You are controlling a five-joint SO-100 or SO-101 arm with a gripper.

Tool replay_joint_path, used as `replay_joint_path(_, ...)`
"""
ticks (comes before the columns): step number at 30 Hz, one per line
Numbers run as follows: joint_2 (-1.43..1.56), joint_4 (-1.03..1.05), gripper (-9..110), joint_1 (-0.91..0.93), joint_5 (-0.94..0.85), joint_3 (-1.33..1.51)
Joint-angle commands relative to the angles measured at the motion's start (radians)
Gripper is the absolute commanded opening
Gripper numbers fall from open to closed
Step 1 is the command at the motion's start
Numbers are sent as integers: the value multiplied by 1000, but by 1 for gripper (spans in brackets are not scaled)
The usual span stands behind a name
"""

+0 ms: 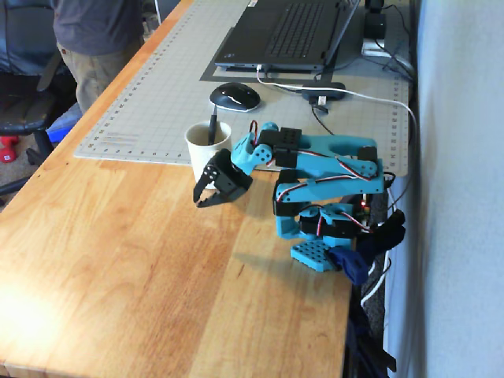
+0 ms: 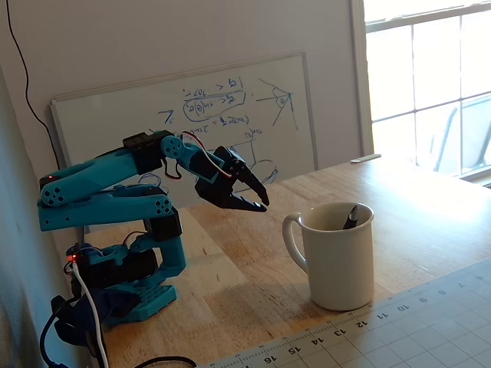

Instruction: Grasp a pen and put it in a mug.

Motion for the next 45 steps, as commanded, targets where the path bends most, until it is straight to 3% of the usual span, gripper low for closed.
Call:
replay_joint_path(1, 81, 20, 1, -14, -15, 51)
replay_joint_path(9, 146, 46, 1, -15, -14, 187)
replay_joint_path(20, 333, 383, 1, -12, -17, 181)
replay_joint_path(45, 333, 373, 1, -6, -14, 184)
